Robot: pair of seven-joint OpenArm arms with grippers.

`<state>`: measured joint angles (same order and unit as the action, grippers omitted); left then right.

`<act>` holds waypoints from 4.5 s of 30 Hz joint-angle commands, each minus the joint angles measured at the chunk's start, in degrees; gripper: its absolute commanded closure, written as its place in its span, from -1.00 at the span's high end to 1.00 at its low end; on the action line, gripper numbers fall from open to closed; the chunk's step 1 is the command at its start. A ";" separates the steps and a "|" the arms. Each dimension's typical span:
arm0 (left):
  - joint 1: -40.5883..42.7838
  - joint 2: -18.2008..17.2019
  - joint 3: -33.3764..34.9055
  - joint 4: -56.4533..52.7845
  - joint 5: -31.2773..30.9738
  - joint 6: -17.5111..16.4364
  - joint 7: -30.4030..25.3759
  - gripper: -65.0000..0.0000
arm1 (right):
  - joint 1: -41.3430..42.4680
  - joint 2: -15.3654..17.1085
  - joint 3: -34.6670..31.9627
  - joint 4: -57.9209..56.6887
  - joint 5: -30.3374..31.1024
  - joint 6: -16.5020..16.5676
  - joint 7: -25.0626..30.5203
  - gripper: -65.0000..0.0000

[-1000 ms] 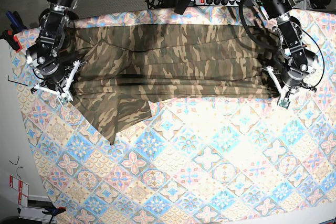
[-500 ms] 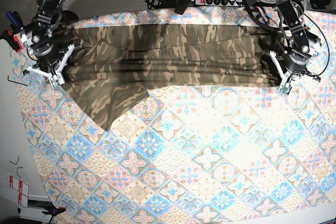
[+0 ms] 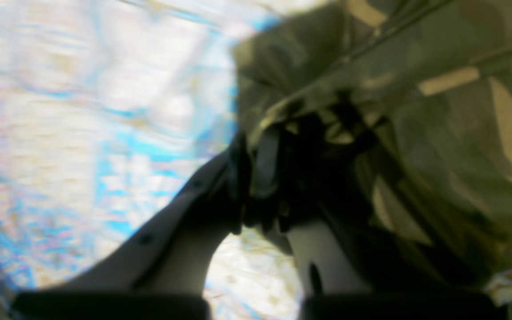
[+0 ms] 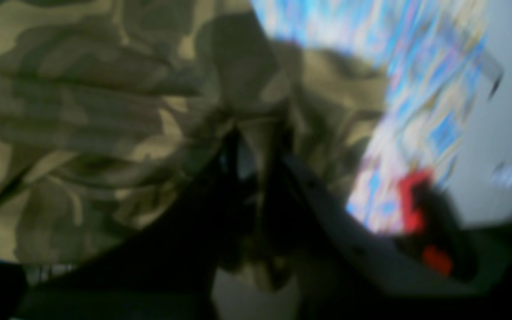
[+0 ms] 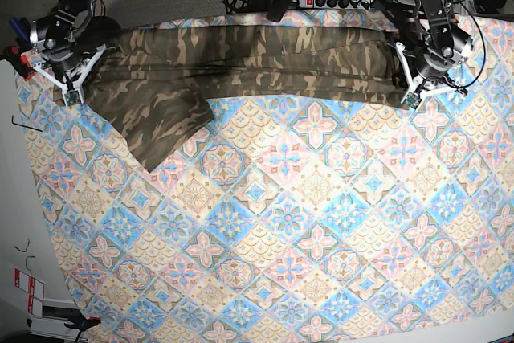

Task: Fold the T-shirt properly
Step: 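Pull the gathered shirt edge away from the table center with both grippers, then hold the shirt edge and adjust both grippers along it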

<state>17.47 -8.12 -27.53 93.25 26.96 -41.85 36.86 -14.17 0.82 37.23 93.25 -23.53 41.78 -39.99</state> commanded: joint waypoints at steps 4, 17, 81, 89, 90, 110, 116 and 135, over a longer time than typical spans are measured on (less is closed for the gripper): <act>-0.90 -1.24 -0.91 -1.69 1.57 1.85 1.34 -0.83 | 0.33 1.25 0.61 -0.11 -1.22 -1.78 -1.55 -0.83; -0.99 -1.07 -4.78 -1.43 0.86 1.85 1.34 -0.17 | 0.24 1.25 0.70 5.69 -1.22 -1.78 -1.46 0.40; 20.55 -2.65 -12.16 21.43 -12.24 1.85 1.07 -0.15 | 0.33 1.25 0.70 7.71 -1.22 -1.78 -1.46 0.50; 9.56 4.91 -20.08 21.60 -16.89 1.85 1.34 -0.15 | 0.33 1.25 0.61 7.71 -1.22 -1.78 -1.38 0.49; 8.68 5.61 -20.52 21.60 -17.42 1.85 1.34 -0.15 | 0.33 1.25 0.61 7.71 -1.22 -1.78 -1.29 0.49; 6.22 5.35 -15.86 8.33 -21.82 1.85 1.42 -0.15 | 5.16 -1.57 4.48 15.19 -1.22 -1.78 -1.46 0.49; 5.43 3.86 -15.50 1.21 -22.35 1.85 1.42 -0.15 | 5.34 -1.57 -0.44 15.01 -1.22 -1.78 -1.55 0.49; -1.25 0.16 -8.56 -15.85 -22.35 1.85 1.42 -0.15 | 9.65 -1.30 3.07 0.15 -0.87 -1.78 -12.36 0.49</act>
<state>15.94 -7.81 -36.34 78.19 1.41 -41.19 34.63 -5.02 -1.08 40.29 92.47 -24.91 40.27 -53.17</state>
